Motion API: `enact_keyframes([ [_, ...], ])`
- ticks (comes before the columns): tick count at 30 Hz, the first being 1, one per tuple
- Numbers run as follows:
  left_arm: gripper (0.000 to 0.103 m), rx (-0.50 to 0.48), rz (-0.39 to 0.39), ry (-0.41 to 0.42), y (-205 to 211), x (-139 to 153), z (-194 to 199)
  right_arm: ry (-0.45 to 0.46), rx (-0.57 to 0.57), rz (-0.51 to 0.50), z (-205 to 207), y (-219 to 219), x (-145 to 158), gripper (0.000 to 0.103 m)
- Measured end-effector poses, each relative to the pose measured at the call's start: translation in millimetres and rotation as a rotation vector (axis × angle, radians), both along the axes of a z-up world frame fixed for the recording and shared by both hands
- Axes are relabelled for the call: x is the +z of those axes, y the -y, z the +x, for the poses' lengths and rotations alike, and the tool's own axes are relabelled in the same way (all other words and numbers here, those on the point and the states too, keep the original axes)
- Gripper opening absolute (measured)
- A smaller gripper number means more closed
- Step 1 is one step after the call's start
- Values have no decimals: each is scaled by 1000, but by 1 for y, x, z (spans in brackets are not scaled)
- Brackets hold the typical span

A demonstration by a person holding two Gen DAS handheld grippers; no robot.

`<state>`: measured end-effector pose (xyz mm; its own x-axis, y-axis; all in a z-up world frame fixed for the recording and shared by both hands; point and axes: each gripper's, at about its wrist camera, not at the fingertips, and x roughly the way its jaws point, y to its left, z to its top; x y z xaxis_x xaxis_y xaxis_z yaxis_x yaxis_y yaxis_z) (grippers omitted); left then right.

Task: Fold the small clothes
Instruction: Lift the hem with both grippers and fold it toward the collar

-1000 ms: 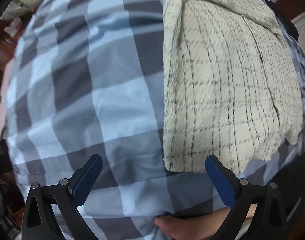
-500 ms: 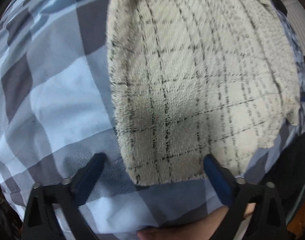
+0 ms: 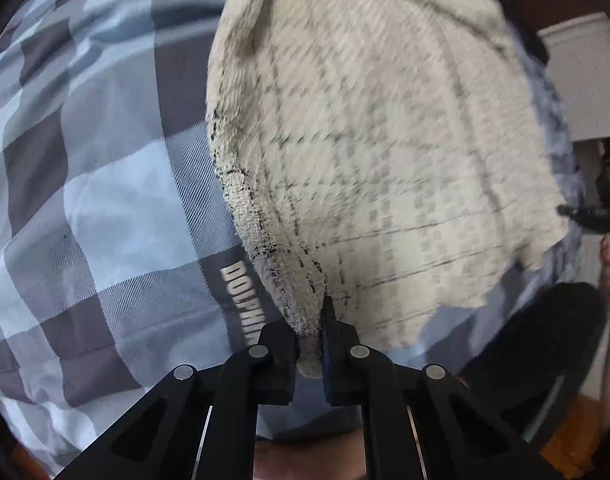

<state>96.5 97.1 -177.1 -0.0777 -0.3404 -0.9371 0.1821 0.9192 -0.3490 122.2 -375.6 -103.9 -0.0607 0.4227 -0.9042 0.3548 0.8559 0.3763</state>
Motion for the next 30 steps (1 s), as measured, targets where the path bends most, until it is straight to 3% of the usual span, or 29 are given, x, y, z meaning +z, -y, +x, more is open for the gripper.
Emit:
enact_keyframes([
  [4, 7, 45, -98, 73, 3, 32, -4, 79, -19, 64, -8, 0, 24, 3],
  [10, 6, 79, -135, 148, 12, 66, 19, 171, -102, 135, -8, -10, 58, 2],
  [17, 5, 150, -281, 222, -26, 126, 17, 273, -158, 217, -5, -6, 92, 2],
  [30, 5, 193, -464, 252, -54, 165, -37, 393, -170, 385, -52, -8, 136, 2],
])
